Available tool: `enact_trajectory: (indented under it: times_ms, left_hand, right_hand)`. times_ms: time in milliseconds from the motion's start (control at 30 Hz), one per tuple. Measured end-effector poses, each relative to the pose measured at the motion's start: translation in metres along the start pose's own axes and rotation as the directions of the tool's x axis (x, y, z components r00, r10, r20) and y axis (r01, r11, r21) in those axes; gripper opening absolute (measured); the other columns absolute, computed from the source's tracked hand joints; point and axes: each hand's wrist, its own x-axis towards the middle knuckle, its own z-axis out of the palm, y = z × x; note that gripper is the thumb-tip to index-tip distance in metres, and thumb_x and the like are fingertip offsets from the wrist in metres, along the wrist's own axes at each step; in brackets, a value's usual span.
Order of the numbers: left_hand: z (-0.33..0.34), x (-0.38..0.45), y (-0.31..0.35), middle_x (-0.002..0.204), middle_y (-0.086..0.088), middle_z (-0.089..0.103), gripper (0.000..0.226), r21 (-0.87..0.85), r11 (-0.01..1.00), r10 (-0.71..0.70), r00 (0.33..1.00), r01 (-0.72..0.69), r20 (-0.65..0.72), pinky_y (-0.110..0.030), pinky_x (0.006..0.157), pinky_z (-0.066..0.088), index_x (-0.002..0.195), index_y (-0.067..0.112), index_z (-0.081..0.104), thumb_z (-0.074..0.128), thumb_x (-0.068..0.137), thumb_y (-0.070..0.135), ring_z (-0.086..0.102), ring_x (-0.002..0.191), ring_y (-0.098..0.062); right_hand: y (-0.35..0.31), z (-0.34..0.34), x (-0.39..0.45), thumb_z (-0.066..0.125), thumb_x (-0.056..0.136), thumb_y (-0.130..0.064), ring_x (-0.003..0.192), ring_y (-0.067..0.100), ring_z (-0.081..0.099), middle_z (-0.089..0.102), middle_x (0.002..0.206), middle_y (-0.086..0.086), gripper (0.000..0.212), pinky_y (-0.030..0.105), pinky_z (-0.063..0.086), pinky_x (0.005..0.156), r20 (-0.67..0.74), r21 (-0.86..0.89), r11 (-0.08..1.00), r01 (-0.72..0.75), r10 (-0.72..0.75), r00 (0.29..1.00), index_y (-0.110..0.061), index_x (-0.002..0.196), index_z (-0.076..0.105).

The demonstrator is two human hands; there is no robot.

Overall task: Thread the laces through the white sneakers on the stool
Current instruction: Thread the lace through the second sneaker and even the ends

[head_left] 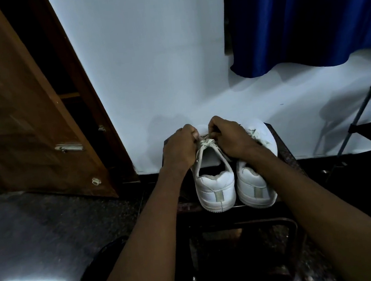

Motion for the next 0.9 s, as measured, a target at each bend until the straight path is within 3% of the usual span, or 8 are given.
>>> enact_trajectory:
  times_ms: [100,267,333,467,567,700,767,900]
  left_hand:
    - [-0.006,0.002,-0.008,0.102,0.01,0.07,0.002,-0.247,0.965,-0.074,0.995,0.09,0.07,-0.033,0.089,0.051,0.101,0.028,0.065,0.065,0.1,0.026,0.064,0.099,-0.015]
    - [-0.007,-0.002,-0.014,0.1,0.009,0.078,0.006,-0.396,0.916,-0.007,0.989,0.066,0.148,-0.029,0.095,0.055,0.099,0.022,0.078,0.077,0.094,0.021,0.073,0.095,-0.009]
    - [-0.006,-0.003,-0.012,0.096,0.009,0.077,0.004,-0.377,0.926,0.014,0.991,0.036,0.13,-0.028,0.09,0.055,0.094,0.024,0.076,0.077,0.093,0.02,0.073,0.09,-0.011]
    - [0.0,-0.006,-0.01,0.092,0.002,0.066,0.024,-0.184,0.98,0.088,0.993,-0.074,0.072,-0.04,0.09,0.052,0.08,0.035,0.062,0.065,0.094,0.016,0.067,0.091,-0.024]
    - [0.004,-0.009,-0.009,0.101,-0.006,0.059,0.012,-0.057,0.989,0.142,0.988,-0.139,0.061,-0.045,0.09,0.05,0.1,0.024,0.062,0.059,0.095,0.013,0.062,0.093,-0.032]
    - [0.004,-0.008,-0.009,0.109,-0.006,0.06,0.012,0.045,0.987,0.155,0.987,-0.157,0.048,-0.038,0.085,0.04,0.114,0.021,0.059,0.054,0.103,0.021,0.061,0.1,-0.033]
    - [0.003,-0.008,-0.008,0.107,-0.005,0.062,0.009,0.013,0.988,0.15,0.988,-0.151,0.042,-0.038,0.087,0.042,0.11,0.021,0.06,0.052,0.104,0.022,0.062,0.1,-0.032]
    - [0.0,-0.006,-0.015,0.099,0.004,0.063,0.01,-0.21,0.971,0.13,0.989,-0.113,0.07,-0.043,0.1,0.049,0.104,0.02,0.069,0.062,0.1,0.014,0.066,0.1,-0.023]
  right_hand:
    - [-0.001,-0.008,-0.002,0.069,0.088,-0.007,0.085,0.018,0.063,0.07,0.089,-0.004,0.014,0.03,0.042,0.071,-0.039,0.0,0.999,-0.035,0.035,0.999,-0.019,0.093,0.066]
    - [-0.002,-0.012,-0.007,0.079,0.084,-0.009,0.084,0.011,0.069,0.077,0.088,-0.004,0.018,0.02,0.048,0.073,0.021,0.056,0.998,-0.04,0.039,0.999,-0.027,0.082,0.074]
    - [-0.001,-0.008,-0.006,0.076,0.085,-0.008,0.085,0.013,0.068,0.076,0.09,-0.003,0.017,0.024,0.048,0.074,0.01,0.035,0.999,-0.031,0.031,0.999,-0.025,0.084,0.074]
    - [-0.003,0.0,-0.005,0.063,0.089,-0.005,0.092,0.025,0.056,0.061,0.097,0.006,0.016,0.032,0.039,0.077,0.106,-0.065,0.996,0.059,-0.052,0.993,-0.02,0.094,0.064]
    - [-0.007,0.0,-0.006,0.053,0.086,0.0,0.092,0.028,0.05,0.049,0.092,0.001,0.024,0.036,0.033,0.075,0.153,-0.1,0.99,0.098,-0.082,0.985,-0.023,0.091,0.049]
    - [-0.009,-0.003,-0.008,0.046,0.083,0.005,0.086,0.028,0.049,0.052,0.09,0.003,0.023,0.042,0.038,0.077,0.095,-0.008,0.999,0.041,-0.04,0.995,-0.018,0.087,0.045]
    - [-0.007,-0.004,-0.008,0.049,0.087,0.002,0.085,0.026,0.053,0.059,0.09,0.002,0.018,0.04,0.04,0.075,0.078,-0.007,0.999,0.031,-0.031,0.996,-0.015,0.091,0.051]
    - [-0.001,-0.009,-0.006,0.068,0.089,-0.01,0.091,0.017,0.061,0.072,0.099,-0.002,0.012,0.029,0.041,0.076,0.065,-0.021,1.0,0.004,-0.003,0.998,-0.018,0.099,0.07]
